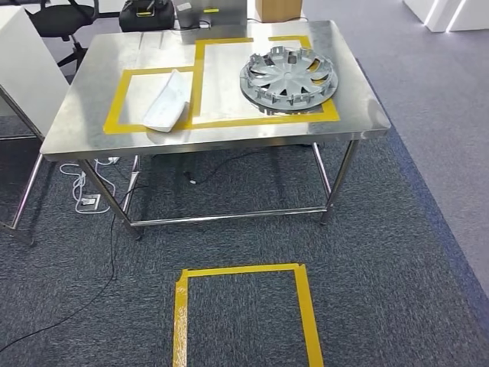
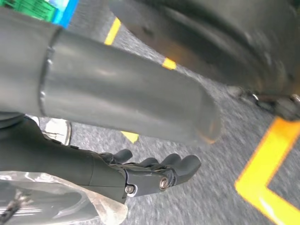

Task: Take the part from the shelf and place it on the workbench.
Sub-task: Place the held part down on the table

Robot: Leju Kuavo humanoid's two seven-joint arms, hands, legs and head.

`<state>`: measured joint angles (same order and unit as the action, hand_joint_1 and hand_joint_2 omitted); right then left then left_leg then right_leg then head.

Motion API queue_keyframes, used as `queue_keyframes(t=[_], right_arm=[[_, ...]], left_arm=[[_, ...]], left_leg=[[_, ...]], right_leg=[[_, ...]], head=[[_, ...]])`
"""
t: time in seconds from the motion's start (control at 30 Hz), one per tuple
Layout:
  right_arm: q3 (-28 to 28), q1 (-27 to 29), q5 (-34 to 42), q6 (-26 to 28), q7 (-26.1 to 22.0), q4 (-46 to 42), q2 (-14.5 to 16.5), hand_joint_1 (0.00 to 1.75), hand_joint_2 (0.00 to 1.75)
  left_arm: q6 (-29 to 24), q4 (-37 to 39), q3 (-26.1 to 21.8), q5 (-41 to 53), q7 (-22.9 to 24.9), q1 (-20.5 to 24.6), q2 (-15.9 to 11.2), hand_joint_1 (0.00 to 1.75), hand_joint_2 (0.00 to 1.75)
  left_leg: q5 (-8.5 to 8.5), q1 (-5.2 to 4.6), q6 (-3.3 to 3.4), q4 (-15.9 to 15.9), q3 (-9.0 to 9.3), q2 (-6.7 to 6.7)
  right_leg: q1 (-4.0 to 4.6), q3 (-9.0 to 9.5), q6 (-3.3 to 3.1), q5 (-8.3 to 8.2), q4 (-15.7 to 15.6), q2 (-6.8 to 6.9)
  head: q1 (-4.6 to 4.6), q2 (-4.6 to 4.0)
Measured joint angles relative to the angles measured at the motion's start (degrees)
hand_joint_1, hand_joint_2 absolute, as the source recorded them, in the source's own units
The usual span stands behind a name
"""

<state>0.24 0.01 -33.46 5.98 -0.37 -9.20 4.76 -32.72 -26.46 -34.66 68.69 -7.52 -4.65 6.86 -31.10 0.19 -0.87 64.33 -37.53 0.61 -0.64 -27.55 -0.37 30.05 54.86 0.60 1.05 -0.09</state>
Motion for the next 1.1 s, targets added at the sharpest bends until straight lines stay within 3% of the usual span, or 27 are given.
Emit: queue_keyframes(t=[0.03, 0.07, 0.1, 0.13, 0.2, 0.27, 0.33, 0.4, 0.43, 0.5, 0.57, 0.6, 0.63, 0.67, 0.73, 0.77, 0.8, 0.87, 0.93, 0.97, 1.03, 1.07, 1.1], right_arm=[[0.02, -0.01, -0.25, -0.06, 0.02, 0.00, 0.01, 0.00, 0.00], [0.03, -0.02, -0.47, -0.11, 0.04, 0.00, 0.01, 0.00, 0.00], [0.05, -0.05, -0.69, -0.15, 0.10, 0.00, 0.01, 0.00, 0.00], [0.07, -0.11, -0.90, -0.14, 0.21, 0.00, 0.01, 0.00, 0.00], [0.13, -0.24, -1.31, -0.14, 0.54, 0.00, 0.01, 0.00, 0.00], [0.19, -0.40, -1.68, -0.22, 0.93, 0.00, 0.01, 0.00, 0.00], [0.23, -0.54, -1.83, -0.37, 1.41, 0.00, 0.01, 0.00, 0.00], [0.25, -0.59, -1.82, -0.49, 1.87, 0.01, 0.00, 0.00, 0.00], [0.26, -0.59, -1.82, -0.52, 2.05, 0.01, -0.01, 0.00, 0.00], [0.27, -0.57, -1.75, -0.77, 2.27, 0.00, -0.02, 0.00, 0.00], [0.26, -0.58, -1.45, -1.27, 2.33, 0.00, -0.02, 0.00, 0.00], [0.25, -0.59, -1.27, -1.52, 2.33, 0.00, -0.02, 0.00, 0.00], [0.24, -0.59, -1.12, -1.70, 2.32, 0.00, -0.02, 0.00, 0.00], [0.23, -0.59, -1.02, -1.82, 2.32, 0.00, -0.02, 0.00, 0.00], [0.23, -0.69, -0.99, -2.03, 2.32, -0.03, -0.02, 0.00, 0.00], [0.24, -0.80, -1.02, -2.15, 2.33, -0.05, -0.02, 0.00, 0.00], [0.25, -0.91, -1.06, -2.27, 2.33, -0.08, -0.02, 0.00, 0.00], [0.23, -0.94, -1.15, -2.50, 2.39, -0.09, -0.02, 0.00, 0.00], [0.22, -0.82, -1.34, -2.76, 2.55, -0.09, -0.02, 0.00, 0.00], [0.22, -0.81, -1.47, -2.86, 2.64, -0.09, -0.02, 0.00, 0.00], [0.22, -0.87, -1.68, -3.01, 2.76, -0.09, -0.01, 0.00, 0.00], [0.23, -0.88, -1.74, -3.07, 2.78, -0.09, 0.00, 0.00, 0.00], [0.23, -0.85, -1.80, -3.11, 2.80, -0.09, 0.01, 0.00, 0.00]], left_arm=[[1.76, 2.26, -0.12, 0.94, 2.26, 0.54, 0.17, 0.00, 0.00], [3.26, 4.21, -0.19, 1.62, 3.92, 1.04, 0.35, 0.00, 0.00], [4.38, 5.82, -0.22, 2.11, 5.04, 1.48, 0.54, 0.00, 0.00], [5.18, 7.14, -0.24, 2.58, 5.68, 1.86, 0.72, 0.00, 0.00], [5.93, 8.96, -0.23, 3.49, 6.11, 2.49, 1.09, 0.00, 0.00], [6.16, 10.13, -0.21, 4.24, 5.99, 3.12, 1.37, 0.00, 0.00], [6.27, 11.05, -0.11, 5.02, 5.56, 3.61, 1.57, 0.00, 0.00], [6.21, 11.73, 0.14, 6.03, 5.32, 3.91, 1.72, 0.00, 0.00], [6.17, 11.96, 0.33, 6.47, 5.42, 4.07, 1.74, 0.00, 0.00], [6.36, 12.24, 0.70, 7.04, 5.74, 4.40, 1.74, 0.00, 0.00], [7.05, 12.48, 0.97, 7.29, 6.21, 4.61, 1.72, 0.00, 0.00], [7.45, 12.63, 1.08, 7.38, 6.51, 4.65, 1.73, 0.00, 0.00], [7.85, 12.78, 1.17, 7.52, 6.87, 4.66, 1.72, 0.00, 0.00], [8.20, 12.91, 1.28, 7.67, 7.25, 4.68, 1.72, 0.00, 0.00], [8.83, 13.14, 1.50, 8.08, 8.03, 4.76, 1.73, 0.00, 0.00], [9.23, 13.27, 1.62, 8.32, 8.47, 4.81, 1.74, 0.00, 0.00], [9.73, 13.39, 1.73, 8.49, 8.93, 4.86, 1.75, 0.00, 0.00], [10.80, 13.62, 1.98, 8.69, 9.84, 5.02, 1.77, 0.00, 0.00], [11.63, 13.72, 2.29, 8.95, 10.46, 5.17, 1.79, 0.00, 0.00], [12.00, 13.78, 2.42, 9.12, 10.66, 5.18, 1.80, 0.00, 0.00], [12.66, 13.97, 2.59, 9.34, 10.88, 5.11, 1.81, 0.00, 0.00], [12.94, 14.09, 2.63, 9.36, 10.94, 5.06, 1.81, 0.00, 0.00], [13.13, 14.19, 2.67, 9.37, 10.98, 5.02, 1.81, 0.00, 0.00]], left_leg=[[-2.78, 0.10, -0.20, 3.72, -0.53, -0.04], [-4.31, 0.17, -0.32, 6.96, -0.71, -0.06], [-4.44, 0.20, -0.37, 8.93, -0.31, -0.07], [-3.40, 0.21, -0.34, 8.82, 0.99, -0.07], [-0.51, 0.22, -0.02, 2.61, 6.15, -0.13], [-0.07, 0.08, 0.53, -5.48, 11.17, -0.26], [-0.48, -0.21, 1.14, -8.51, 12.33, -0.36], [0.41, -0.23, 2.03, -8.70, 11.38, -0.25], [0.95, -0.17, 2.59, -8.85, 10.84, -0.16], [2.13, -0.07, 3.38, -9.04, 9.52, 0.06], [3.20, -0.19, 3.59, -8.98, 8.13, 0.42], [3.67, -0.24, 3.59, -8.94, 7.53, 0.77], [4.06, -0.28, 3.54, -8.91, 7.03, 1.15], [4.39, -0.29, 3.44, -8.88, 6.62, 1.59], [4.86, -0.41, 3.09, -8.68, 6.13, 2.44], [5.05, -0.56, 2.84, -8.50, 5.95, 2.93], [5.22, -0.70, 2.57, -8.29, 5.83, 3.43], [5.54, -0.84, 2.04, -8.02, 5.66, 4.51], [4.46, -0.62, 1.38, -6.93, 5.27, 3.81], [2.84, -0.47, 1.04, -4.99, 4.57, 2.75], [-1.64, -0.22, 0.50, 2.01, 2.05, 0.56], [-3.38, -0.16, 0.37, 5.87, 0.71, 0.13], [-4.05, -0.15, 0.33, 8.48, -0.09, -0.02]], right_leg=[[0.07, -0.67, -0.09, -0.63, 0.08, 0.14], [0.14, -1.39, -0.08, -1.25, 0.24, 0.26], [0.19, -2.17, -0.03, -1.85, 0.47, 0.34], [0.20, -3.03, 0.06, -2.41, 0.80, 0.38], [0.20, -4.82, 0.36, -3.33, 1.57, 0.39], [0.33, -6.05, 0.92, -4.16, 2.16, 0.39], [0.35, -6.65, 1.68, -5.17, 2.17, 0.43], [0.16, -7.19, 2.48, -5.46, 2.15, 0.31], [0.11, -7.80, 2.79, -4.36, 3.00, 0.13], [0.04, -9.89, 3.19, 0.44, 8.25, -0.29], [0.04, -12.02, 3.43, 4.76, 15.92, -0.47], [0.04, -12.23, 3.51, 5.16, 18.27, -0.49], [0.04, -11.42, 3.54, 4.39, 18.54, -0.45], [0.04, -9.33, 3.51, 2.88, 16.35, -0.28], [0.12, -2.86, 3.33, 0.41, 7.49, 1.33], [0.24, -0.12, 3.12, 0.06, 3.34, 2.24], [0.36, 1.45, 2.90, 0.17, 0.72, 2.91], [0.50, 1.39, 2.19, 0.36, -0.59, 2.58], [0.30, 0.82, 1.21, -0.08, -0.67, 1.71], [0.19, 0.75, 0.71, -0.39, -0.74, 1.29], [0.16, 0.43, 0.12, -0.91, -0.64, 0.37], [0.19, 0.11, -0.01, -1.09, -0.50, -0.21], [0.23, -0.18, -0.05, -1.21, -0.30, -0.82]], head=[[-0.07, 0.00], [-0.07, 0.00], [-0.07, 0.00], [-0.07, 0.00], [-0.07, 0.00], [-0.02, 0.00], [-0.07, 0.00], [-0.18, 0.00], [-0.13, 0.00], [-0.03, 0.01], [0.04, 0.01], [0.04, 0.00], [0.05, 0.00], [0.05, 0.00], [0.08, 0.00], [0.06, 0.00], [0.05, 0.00], [0.01, 0.00], [-0.02, 0.00], [-0.05, 0.00], [-0.16, 0.00], [-0.16, 0.00], [-0.17, 0.00]])
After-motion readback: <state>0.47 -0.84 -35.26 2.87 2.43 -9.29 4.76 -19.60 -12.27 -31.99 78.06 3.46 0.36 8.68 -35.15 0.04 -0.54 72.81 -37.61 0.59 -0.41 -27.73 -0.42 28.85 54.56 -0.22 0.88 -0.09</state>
